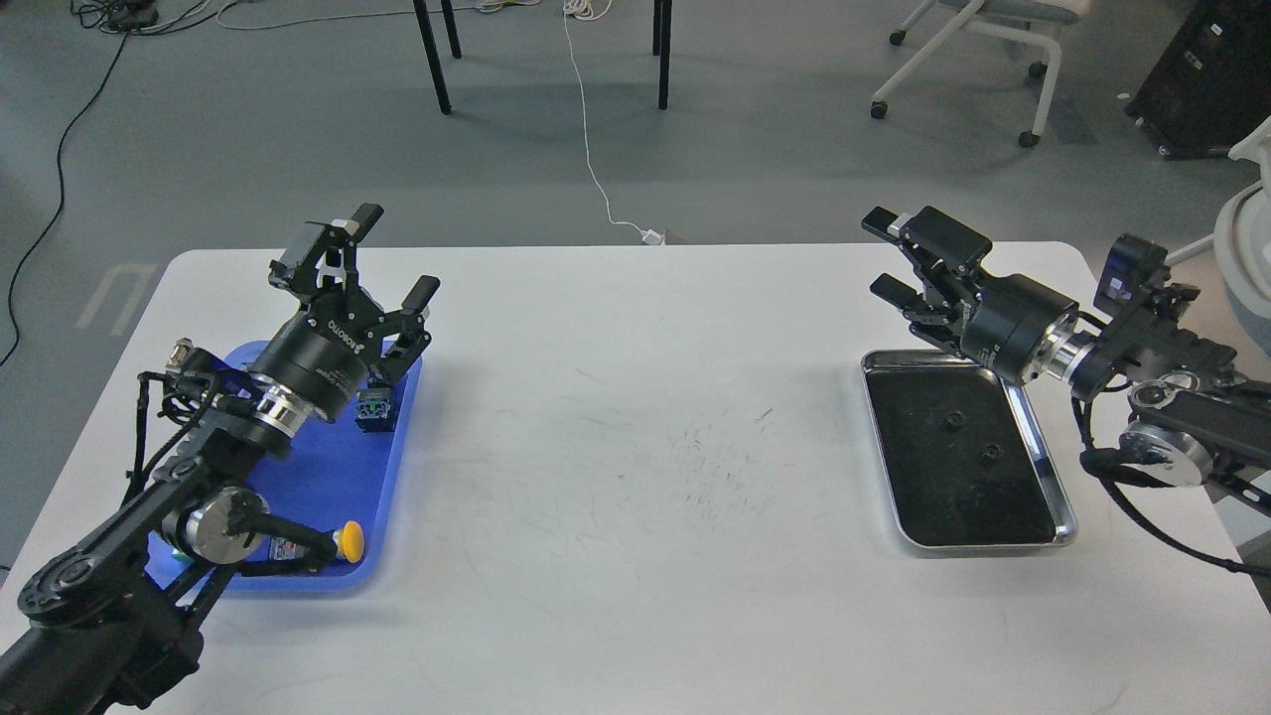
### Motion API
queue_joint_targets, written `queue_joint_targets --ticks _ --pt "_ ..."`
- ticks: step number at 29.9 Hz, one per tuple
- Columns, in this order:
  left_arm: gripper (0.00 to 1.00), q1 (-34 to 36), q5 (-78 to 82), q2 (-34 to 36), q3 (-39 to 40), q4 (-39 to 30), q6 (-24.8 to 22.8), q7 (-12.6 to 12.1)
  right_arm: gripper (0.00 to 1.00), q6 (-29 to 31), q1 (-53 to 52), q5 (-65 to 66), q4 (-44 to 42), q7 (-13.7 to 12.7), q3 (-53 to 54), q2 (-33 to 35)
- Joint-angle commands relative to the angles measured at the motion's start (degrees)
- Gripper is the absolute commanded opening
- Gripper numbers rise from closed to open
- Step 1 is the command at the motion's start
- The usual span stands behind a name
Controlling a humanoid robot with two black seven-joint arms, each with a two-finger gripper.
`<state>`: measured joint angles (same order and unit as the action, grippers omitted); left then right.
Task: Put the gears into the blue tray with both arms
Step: 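Move the right gripper over the black metal tray, then lower the right gripper and grasp a small black gear in the tray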
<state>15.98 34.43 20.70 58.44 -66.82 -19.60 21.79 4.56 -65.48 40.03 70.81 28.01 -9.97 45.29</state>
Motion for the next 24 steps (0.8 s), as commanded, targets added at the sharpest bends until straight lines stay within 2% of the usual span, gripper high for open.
queue_joint_targets --ticks 1,5,10,14,21,24 --pt "0.98 -0.4 0.0 0.1 0.0 -0.9 0.0 0.0 0.99 0.1 -11.6 13.5 -0.6 0.0 -15.3 0.1" --pt "0.98 -0.8 0.0 0.4 0.0 -1.9 0.0 0.0 0.99 0.1 -20.6 26.0 -4.2 0.0 -30.1 -2.6" --pt "0.98 -1.2 0.0 0.4 0.0 -2.5 0.0 0.0 0.97 0.0 -23.5 34.1 -11.3 0.0 -40.4 -6.4" --pt "0.98 -1.3 0.0 0.4 0.0 -2.8 0.0 0.0 0.94 -0.4 -22.3 35.7 -16.6 0.0 -44.5 -10.3" --pt "0.98 -1.6 0.0 0.4 0.0 -3.4 0.0 0.0 0.89 -1.0 -17.4 35.1 -19.9 0.0 -45.2 -14.5" --pt "0.98 -1.7 0.0 0.3 0.0 -3.4 0.0 0.0 0.82 -2.8 -14.6 34.7 -22.2 0.0 -44.9 -16.3"
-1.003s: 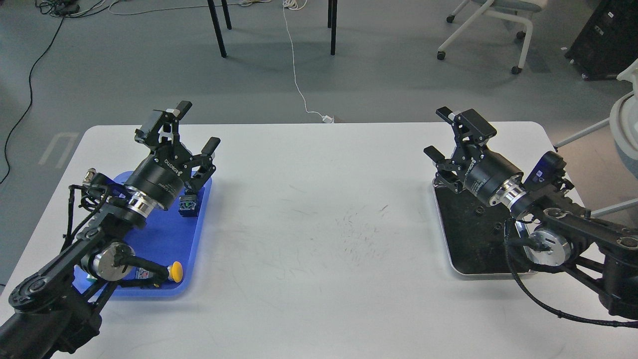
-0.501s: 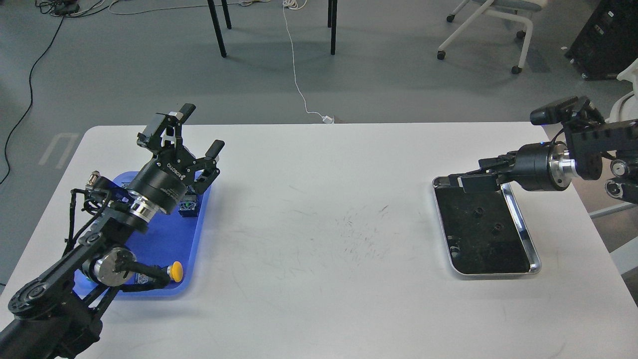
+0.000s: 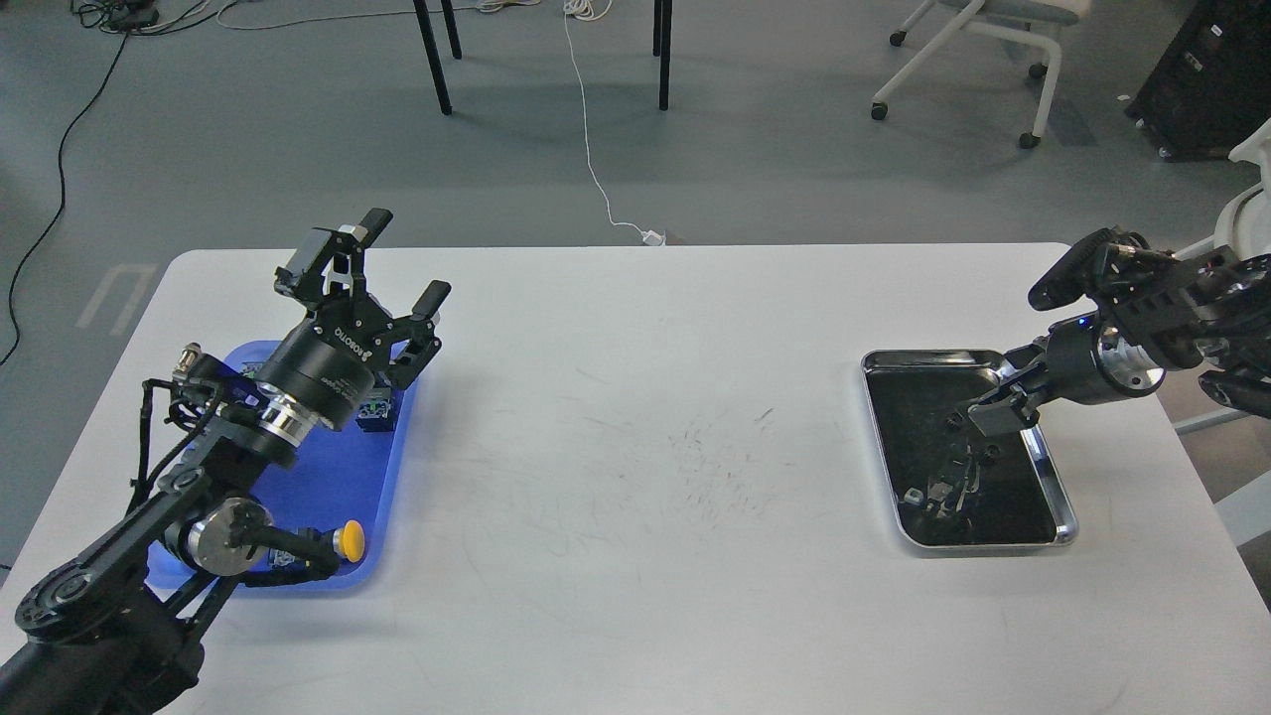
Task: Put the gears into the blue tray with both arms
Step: 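Lower the right gripper and grasp a small black gear in the tray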
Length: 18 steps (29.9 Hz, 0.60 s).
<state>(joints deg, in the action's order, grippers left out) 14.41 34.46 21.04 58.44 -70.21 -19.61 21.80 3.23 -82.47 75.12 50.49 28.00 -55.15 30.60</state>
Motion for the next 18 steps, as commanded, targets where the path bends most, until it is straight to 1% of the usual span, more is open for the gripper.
queue_joint_targets --ticks 1,3,4,8,18 --pt "0.98 -0.1 0.0 0.0 0.0 -0.1 0.0 0.0 0.82 -1.9 3.0 -1.1 -2.2 0.0 0.3 -2.0" --pt "0.98 -0.2 0.0 0.0 0.0 -0.3 0.0 0.0 0.79 -2.4 4.1 -3.6 -2.6 0.0 0.3 -2.6" --pt "0.98 -0.2 0.0 0.0 0.0 -0.3 0.0 0.0 0.77 -2.4 4.6 -4.7 -2.8 0.0 0.3 -2.9" --pt "0.98 -0.3 0.0 0.1 0.0 -0.3 0.0 0.0 0.69 -2.6 6.1 -5.6 -4.2 0.0 0.3 -3.9" --pt "0.98 -1.7 0.0 0.0 0.0 -0.3 0.0 0.0 0.69 -3.3 8.5 -5.8 -6.5 0.0 1.4 -4.1"
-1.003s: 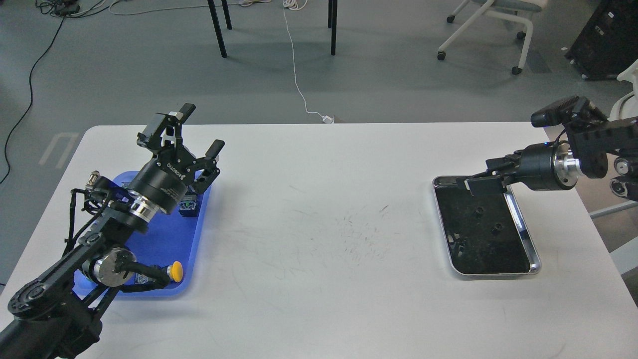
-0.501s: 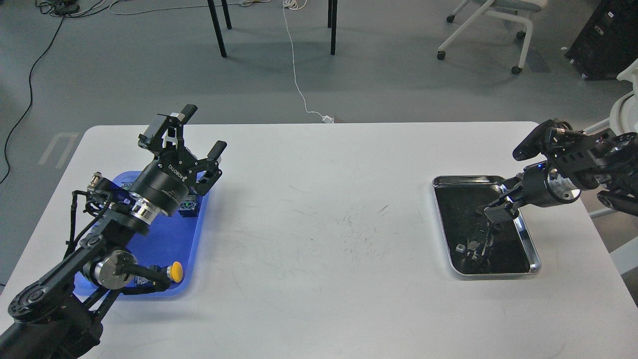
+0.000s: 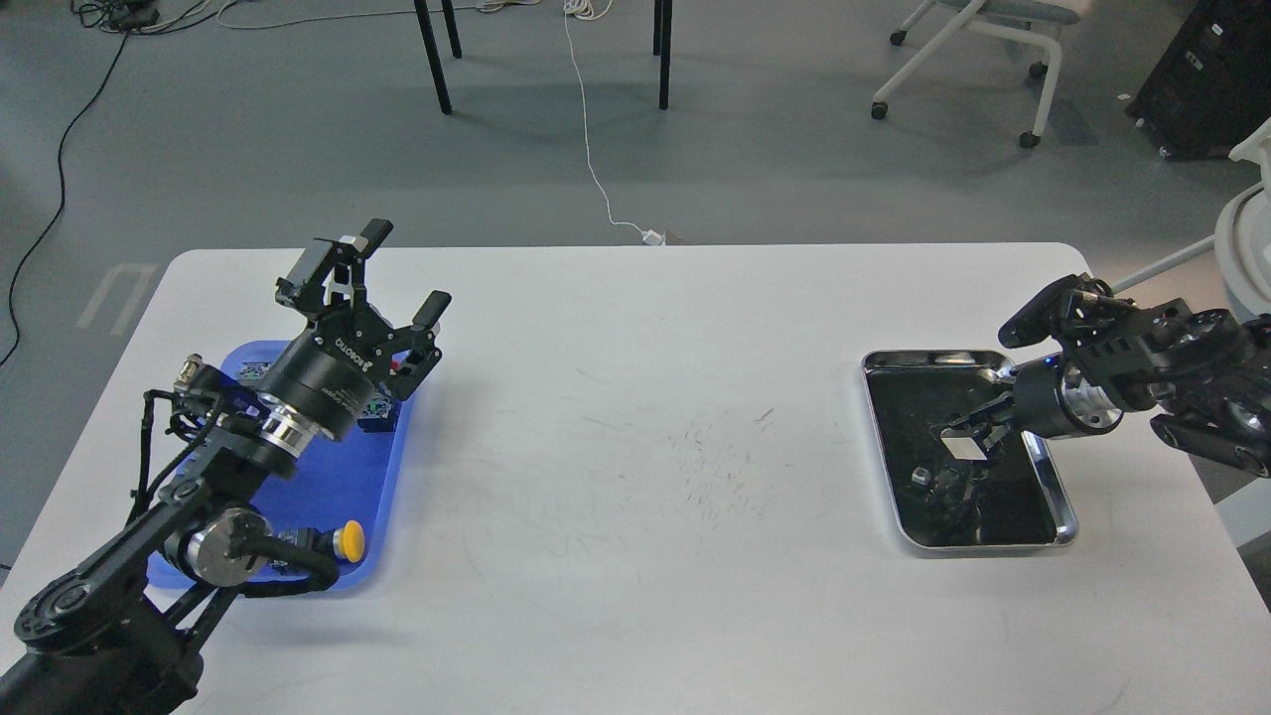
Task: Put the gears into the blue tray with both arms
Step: 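Lower the right gripper and grasp a small black gear in the tray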
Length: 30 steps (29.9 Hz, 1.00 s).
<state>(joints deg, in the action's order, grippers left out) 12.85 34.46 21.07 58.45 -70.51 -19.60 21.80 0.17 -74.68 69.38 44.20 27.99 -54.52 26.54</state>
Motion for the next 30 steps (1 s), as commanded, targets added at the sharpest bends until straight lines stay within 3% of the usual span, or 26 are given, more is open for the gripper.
queue_joint_targets --ticks 1,8,11,14,17,21,30 --pt "0.98 -0.2 0.0 -0.1 0.0 0.0 0.0 0.0 0.68 -0.3 0.9 0.0 -0.2 0.0 1.3 -0.1" --pt "0.98 -0.2 0.0 -0.2 0.0 0.0 0.0 0.0 0.6 -0.3 2.7 0.0 -2.8 0.0 2.0 -1.2" --pt "0.98 -0.1 0.0 -0.1 0.0 -0.1 0.0 0.0 0.49 -0.2 2.8 0.0 -2.9 0.0 2.0 -1.3" --pt "0.98 -0.1 0.0 -0.1 0.0 -0.1 0.0 0.0 0.45 -0.1 2.8 0.0 -2.9 0.0 2.0 -1.2" --pt "0.98 -0.2 0.0 -0.1 0.0 0.0 0.0 0.0 0.29 -0.1 2.8 0.0 -2.9 0.0 2.0 -1.2" --pt "0.98 -0.2 0.0 -0.3 0.0 0.0 0.0 0.0 0.19 0.1 2.7 0.0 -2.8 0.0 2.0 -1.2" --pt "0.98 -0.1 0.0 -0.1 0.0 0.0 0.0 0.0 0.12 0.3 1.9 0.0 -2.0 0.0 2.0 -1.0"
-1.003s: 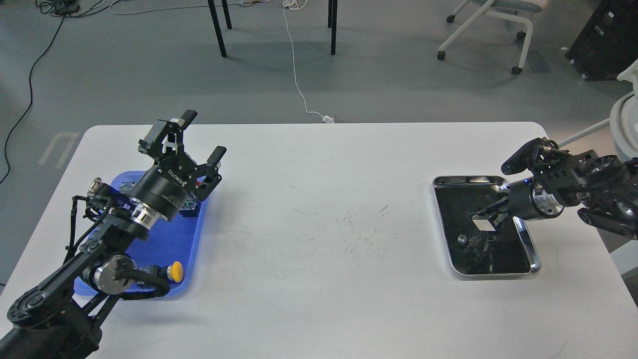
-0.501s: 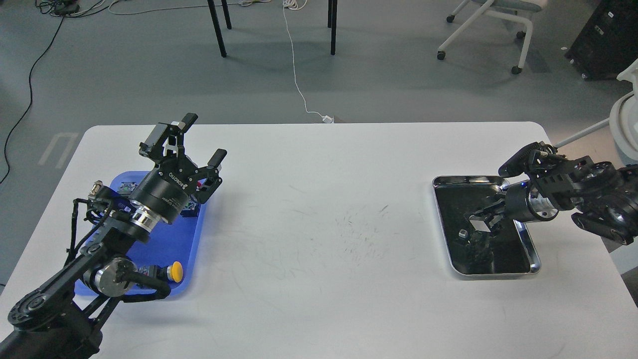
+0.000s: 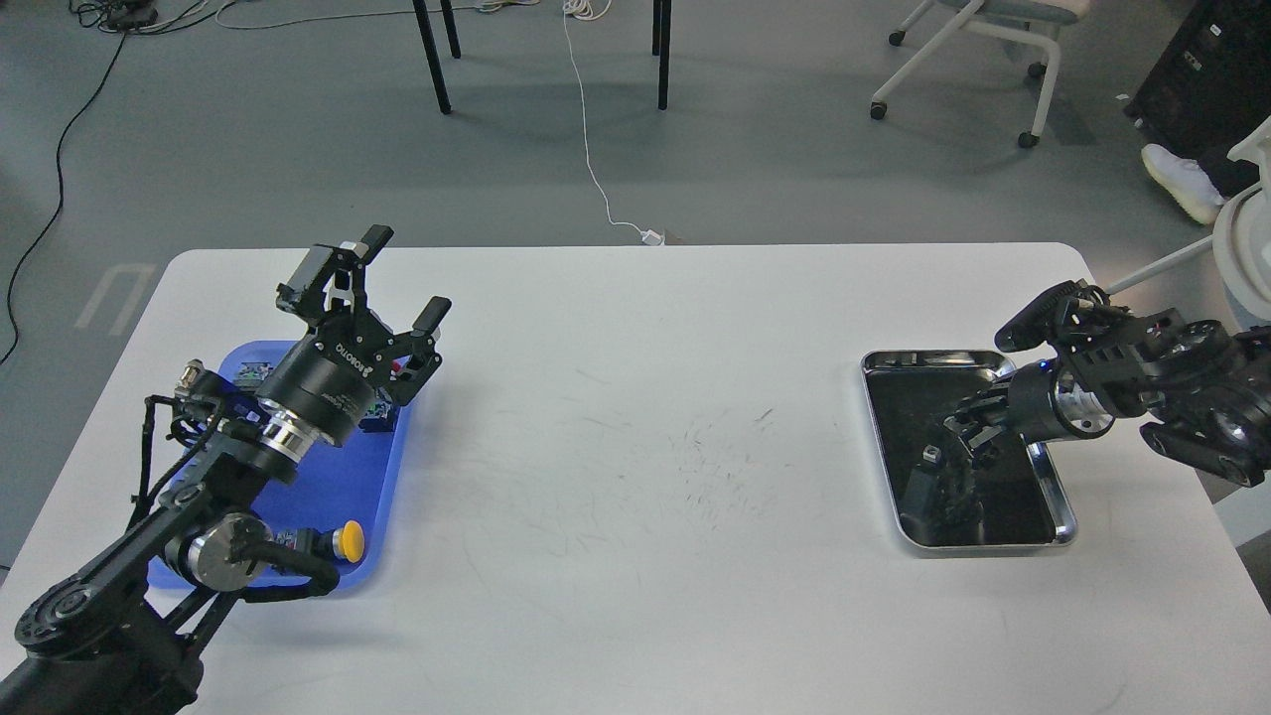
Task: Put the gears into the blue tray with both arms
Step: 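Lower the right gripper and grasp a small black gear in the tray, then carry the black gear with the right gripper toward the table center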
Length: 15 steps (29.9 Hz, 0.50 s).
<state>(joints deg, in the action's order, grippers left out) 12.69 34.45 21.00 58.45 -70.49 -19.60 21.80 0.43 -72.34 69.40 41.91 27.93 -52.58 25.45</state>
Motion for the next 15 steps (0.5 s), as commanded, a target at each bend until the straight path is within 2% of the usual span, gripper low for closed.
queue_joint_targets --ticks 1,10,13,15 --pt "0.98 0.1 0.0 -0.1 0.0 -0.1 -0.1 0.0 0.12 0.0 -0.7 -0.2 0.5 0.1 0.1 0.1" --pt "0.98 0.1 0.0 -0.1 0.0 -0.1 -0.1 0.0 0.13 0.2 -11.1 -1.2 8.6 0.1 3.2 0.8" --pt "0.98 0.1 0.0 -0.2 0.0 -0.1 -0.1 0.0 0.14 0.3 -13.6 -3.6 10.5 0.1 4.7 -1.0" --pt "0.98 0.1 0.0 -0.1 0.0 -0.2 -0.1 0.0 0.15 0.2 -14.5 -7.0 11.4 0.1 4.7 -4.7"
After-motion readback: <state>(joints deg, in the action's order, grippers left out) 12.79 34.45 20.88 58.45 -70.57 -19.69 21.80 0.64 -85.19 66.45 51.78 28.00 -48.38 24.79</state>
